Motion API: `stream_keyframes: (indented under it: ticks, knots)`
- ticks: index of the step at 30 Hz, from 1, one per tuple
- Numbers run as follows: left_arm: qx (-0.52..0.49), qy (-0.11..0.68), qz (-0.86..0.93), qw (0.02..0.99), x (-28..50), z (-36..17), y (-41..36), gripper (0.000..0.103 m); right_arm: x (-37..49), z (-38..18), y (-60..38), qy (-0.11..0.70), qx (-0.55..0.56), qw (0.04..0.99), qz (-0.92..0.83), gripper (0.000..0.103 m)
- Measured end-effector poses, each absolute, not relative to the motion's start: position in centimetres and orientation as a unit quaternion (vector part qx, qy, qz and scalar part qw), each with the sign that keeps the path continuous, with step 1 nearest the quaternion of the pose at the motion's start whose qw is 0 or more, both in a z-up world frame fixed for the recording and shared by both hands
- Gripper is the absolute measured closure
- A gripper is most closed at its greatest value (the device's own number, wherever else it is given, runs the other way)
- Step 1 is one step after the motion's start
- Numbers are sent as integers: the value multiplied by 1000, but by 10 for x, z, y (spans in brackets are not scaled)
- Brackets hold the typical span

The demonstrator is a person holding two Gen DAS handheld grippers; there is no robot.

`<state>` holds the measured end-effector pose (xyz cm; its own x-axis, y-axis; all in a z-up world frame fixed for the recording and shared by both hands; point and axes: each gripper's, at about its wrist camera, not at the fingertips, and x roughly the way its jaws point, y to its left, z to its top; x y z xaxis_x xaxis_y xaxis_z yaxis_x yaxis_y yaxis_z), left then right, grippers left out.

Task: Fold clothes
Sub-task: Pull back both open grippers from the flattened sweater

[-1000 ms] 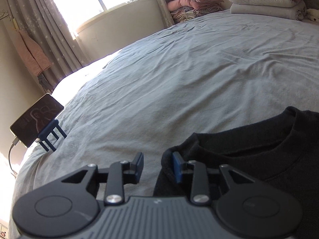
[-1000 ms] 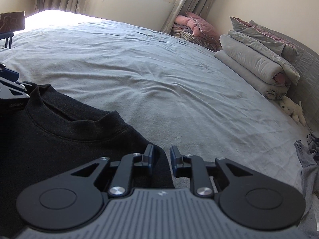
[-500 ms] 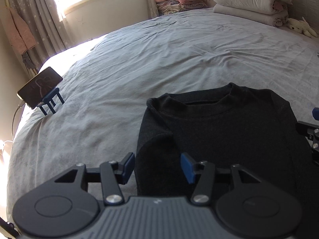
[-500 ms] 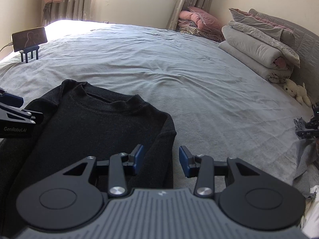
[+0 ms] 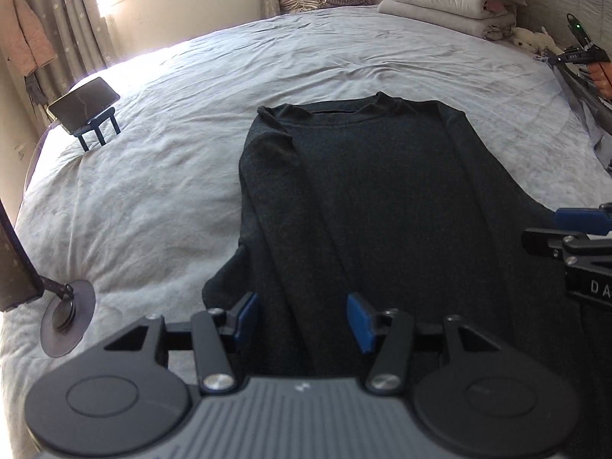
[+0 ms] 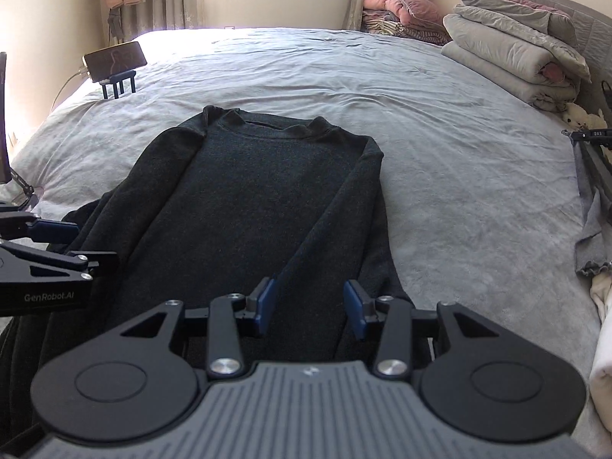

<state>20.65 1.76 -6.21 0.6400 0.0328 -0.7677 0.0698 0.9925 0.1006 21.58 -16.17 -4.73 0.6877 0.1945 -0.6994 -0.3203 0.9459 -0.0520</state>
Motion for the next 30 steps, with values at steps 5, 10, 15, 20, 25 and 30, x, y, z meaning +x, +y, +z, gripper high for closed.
stream_keyframes:
  ticks: [5, 10, 15, 20, 25, 30]
  knots:
    - [54, 422, -40, 904, 163, -61, 24, 50, 182, -46, -159, 371, -81, 912, 157, 57]
    - [43, 434, -65, 898, 125, -59, 35, 47, 148, -45, -156, 376, -77, 906, 180, 54]
    - [20, 449, -86, 889, 90, -61, 44, 47, 117, -47, -156, 385, -69, 899, 198, 50]
    - [-37, 448, -117, 885, 54, -52, 54, 47, 80, -48, -158, 384, -76, 896, 210, 46]
    - [-86, 434, -150, 884, 33, -40, 55, 47, 54, -48, -164, 389, -64, 891, 224, 45]
    - [-120, 438, -186, 871, 29, -40, 45, 47, 45, -49, -164, 407, -28, 881, 241, 45]
